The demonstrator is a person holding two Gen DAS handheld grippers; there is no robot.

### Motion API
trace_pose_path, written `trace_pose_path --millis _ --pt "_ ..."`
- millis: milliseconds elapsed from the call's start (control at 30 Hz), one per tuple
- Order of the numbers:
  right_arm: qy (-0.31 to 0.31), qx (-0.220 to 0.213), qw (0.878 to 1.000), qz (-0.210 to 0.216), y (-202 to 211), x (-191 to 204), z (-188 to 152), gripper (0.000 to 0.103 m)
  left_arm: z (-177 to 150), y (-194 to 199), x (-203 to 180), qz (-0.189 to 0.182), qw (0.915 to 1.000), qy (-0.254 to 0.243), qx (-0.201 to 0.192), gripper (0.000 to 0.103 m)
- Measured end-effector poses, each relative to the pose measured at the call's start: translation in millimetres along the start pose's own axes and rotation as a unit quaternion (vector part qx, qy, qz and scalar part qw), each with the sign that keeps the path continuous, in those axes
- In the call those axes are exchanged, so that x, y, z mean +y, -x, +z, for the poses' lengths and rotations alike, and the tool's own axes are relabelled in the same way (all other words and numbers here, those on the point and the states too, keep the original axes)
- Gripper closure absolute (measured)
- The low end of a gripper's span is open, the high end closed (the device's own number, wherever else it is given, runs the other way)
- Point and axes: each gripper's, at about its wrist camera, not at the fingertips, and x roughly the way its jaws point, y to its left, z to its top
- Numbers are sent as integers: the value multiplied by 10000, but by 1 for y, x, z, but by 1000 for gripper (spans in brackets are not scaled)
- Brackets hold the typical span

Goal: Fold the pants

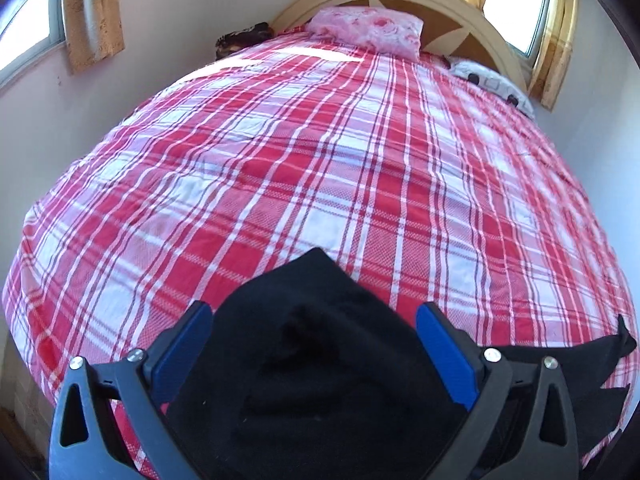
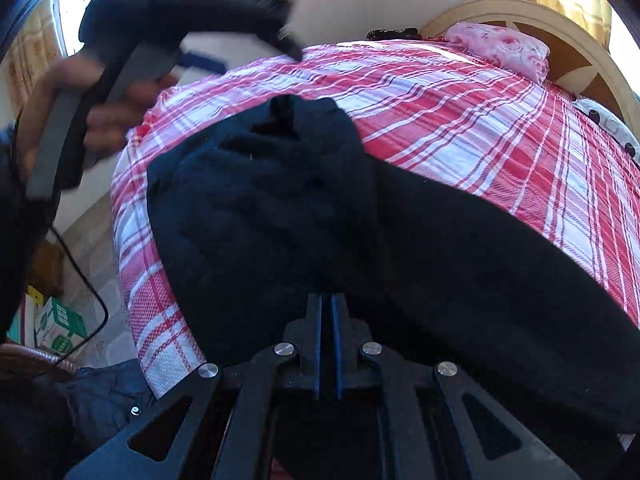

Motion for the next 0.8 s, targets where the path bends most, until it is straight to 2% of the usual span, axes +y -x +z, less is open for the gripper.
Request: trace_pose_path --millis 100,133,233,300,367,433,500,600,667,700,767,800 --pt "16 -1 10000 -59 -6 8 -3 98 9 -17 -21 30 9998 -166 108 0" --pt "-16 -38 10000 -64 -6 9 -4 98 11 -28 -29 157 9994 -226 190 0" --pt "-242 -117 9996 38 -4 4 -5 98 12 -64 -42 825 9940 -236 684 0" --pt "-334 -182 9993 -13 -2 1 -5 98 9 -82 -45 1065 9896 -157 956 0" --pt "-392 -264 9989 0 2 -1 -5 98 3 -100 -51 1419 9821 -322 1198 0" --pt "-493 -413 9979 31 8 -4 -6 98 -3 -104 -54 1477 9813 -402 1169 0" --pt "-612 -563 9965 76 14 -8 -6 98 -6 -100 -49 1268 9861 -350 1015 3" --pt "-894 -819 9926 61 26 -18 -6 98 -8 -95 -41 888 9915 -295 906 21" --pt "-1105 -956 9893 25 34 -25 -7 98 -8 -88 -37 817 9933 -406 708 59" --pt "-1208 -1025 9874 1 38 -28 -8 98 -7 -85 -34 740 9941 -414 671 65" --pt "-1399 -1127 9837 -35 43 -35 -9 98 -5 -76 -22 -58 9979 -120 626 93" --pt "-1525 -1173 9813 -29 45 -39 -10 98 -5 -70 -15 -529 9967 129 605 92"
